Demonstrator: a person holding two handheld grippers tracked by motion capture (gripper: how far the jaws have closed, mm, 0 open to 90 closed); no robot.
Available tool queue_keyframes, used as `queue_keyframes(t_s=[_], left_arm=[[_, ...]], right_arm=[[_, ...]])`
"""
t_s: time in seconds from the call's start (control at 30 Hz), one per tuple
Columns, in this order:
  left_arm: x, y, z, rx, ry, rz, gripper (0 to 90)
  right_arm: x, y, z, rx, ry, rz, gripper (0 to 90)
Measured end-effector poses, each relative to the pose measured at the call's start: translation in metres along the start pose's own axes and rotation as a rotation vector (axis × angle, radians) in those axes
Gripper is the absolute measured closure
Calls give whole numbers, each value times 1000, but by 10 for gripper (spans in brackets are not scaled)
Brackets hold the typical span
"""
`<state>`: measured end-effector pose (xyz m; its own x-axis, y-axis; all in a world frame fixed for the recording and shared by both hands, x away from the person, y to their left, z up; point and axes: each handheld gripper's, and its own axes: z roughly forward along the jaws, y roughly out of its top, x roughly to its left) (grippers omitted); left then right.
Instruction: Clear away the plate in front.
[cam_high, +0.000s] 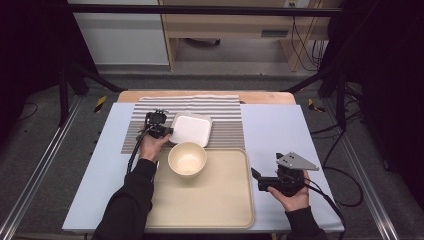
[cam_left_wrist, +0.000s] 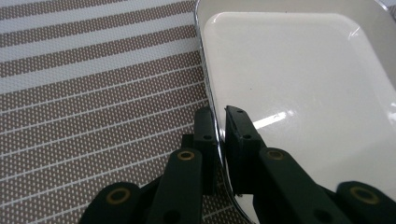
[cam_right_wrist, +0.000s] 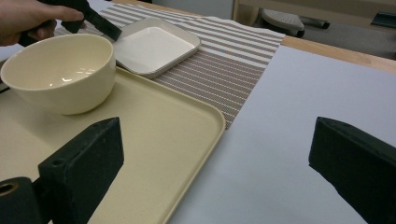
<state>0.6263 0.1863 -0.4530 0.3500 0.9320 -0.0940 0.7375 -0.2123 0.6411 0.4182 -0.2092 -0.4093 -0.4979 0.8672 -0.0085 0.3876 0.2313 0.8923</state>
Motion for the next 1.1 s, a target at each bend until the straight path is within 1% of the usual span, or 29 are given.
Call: queue_keyframes(t_s=[0.1, 0.3, 0.43, 0.5, 0.63, 0.73, 0.9, 1.1], left_arm=[[0, 1, -4, -16, -6, -2, 844], [1, 4, -10, -51, 8, 1, 861], [2, 5, -17, -98, 25, -6, 879], [3, 7, -22, -123, 22, -8, 885], [4, 8, -31, -156, 61, 27, 887], [4, 9, -36, -174, 78, 37, 887], [4, 11, -46, -227, 83, 34, 887], [3, 17, -60, -261, 74, 30, 887]], right_arm=[[0, 0, 0, 1, 0, -1, 35], [0, 0, 0, 0, 0, -1, 35], [0, 0, 1, 5, 0, -1, 35], [1, 0, 1, 5, 0, -1, 35], [1, 0, 1, 4, 1, 3, 35], [0, -1, 1, 4, -1, -5, 35], [1, -1, 1, 6, 0, -5, 35], [1, 0, 1, 3, -1, 1, 33]])
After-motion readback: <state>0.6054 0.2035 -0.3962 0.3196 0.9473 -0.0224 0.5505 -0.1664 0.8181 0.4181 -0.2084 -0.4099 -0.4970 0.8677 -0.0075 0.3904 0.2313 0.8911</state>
